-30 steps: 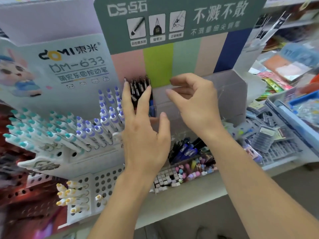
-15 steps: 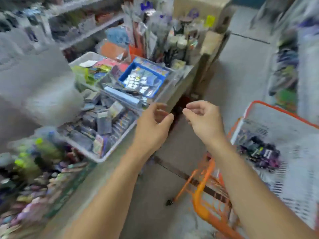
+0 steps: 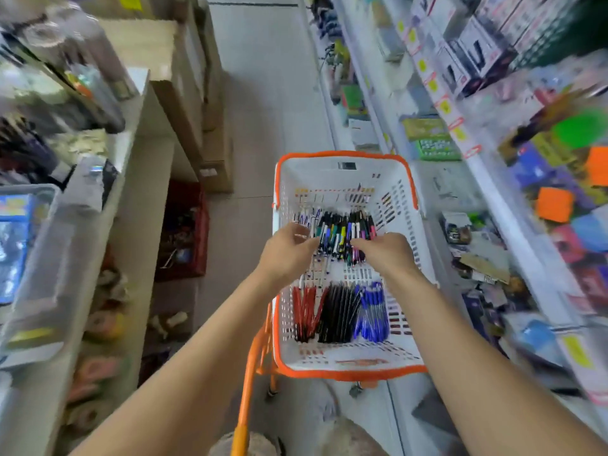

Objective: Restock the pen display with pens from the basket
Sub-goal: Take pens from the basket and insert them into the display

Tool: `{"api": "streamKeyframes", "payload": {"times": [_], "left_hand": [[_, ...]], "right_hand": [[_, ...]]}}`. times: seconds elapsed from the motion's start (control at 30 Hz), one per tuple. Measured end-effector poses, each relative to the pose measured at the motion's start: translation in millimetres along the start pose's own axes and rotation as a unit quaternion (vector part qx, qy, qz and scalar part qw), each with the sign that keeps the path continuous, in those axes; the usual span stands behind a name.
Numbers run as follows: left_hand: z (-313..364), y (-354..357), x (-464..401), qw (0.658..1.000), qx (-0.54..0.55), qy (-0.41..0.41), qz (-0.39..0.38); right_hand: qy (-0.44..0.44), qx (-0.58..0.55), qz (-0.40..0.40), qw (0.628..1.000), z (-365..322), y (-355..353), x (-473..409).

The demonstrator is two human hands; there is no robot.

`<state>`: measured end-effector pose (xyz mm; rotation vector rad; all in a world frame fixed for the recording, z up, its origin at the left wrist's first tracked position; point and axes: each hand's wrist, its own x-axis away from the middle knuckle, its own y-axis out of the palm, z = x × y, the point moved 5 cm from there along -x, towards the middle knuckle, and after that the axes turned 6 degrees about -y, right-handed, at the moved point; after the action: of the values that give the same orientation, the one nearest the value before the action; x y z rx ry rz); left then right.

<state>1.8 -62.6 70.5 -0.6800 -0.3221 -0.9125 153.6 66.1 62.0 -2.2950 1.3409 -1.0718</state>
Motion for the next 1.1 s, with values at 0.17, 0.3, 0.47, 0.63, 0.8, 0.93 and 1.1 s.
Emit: {"api": "streamKeyframes", "payload": {"times": [0.17,0.3,0.47,0.63,0.8,0.93,1.1], "left_hand": [[-24,29,-64,0.994,0.002,-0.092,-0.057],[-35,53,-111,0.991,-0.019,-0.124,-0.046],[-38,80,-165,0.990,-0.058,-0.129,-0.023],[-55,96,-201,0.988,-0.041,-0.146,-0.008],[-82,98,-224,0.984,-0.023,-0.177,0.028],[-81,99,-227,0.983,-0.015,-0.183,0.017],[-79,98,-227,0.985,-0.003,-0.174,0.001]], "right_hand": [[0.056,0.012,-0.005,0.998,26,16,-49],[0.068,0.079,-0.010,0.994,35,37,-109],[0.046,0.139,0.010,0.989,43,75,-173],[0.067,0.146,-0.007,0.987,50,133,-209],[0.113,0.181,0.027,0.977,61,165,-227],[0.069,0.183,0.069,0.978,70,160,-237],[0.022,0.202,0.063,0.977,72,156,-238]]}}
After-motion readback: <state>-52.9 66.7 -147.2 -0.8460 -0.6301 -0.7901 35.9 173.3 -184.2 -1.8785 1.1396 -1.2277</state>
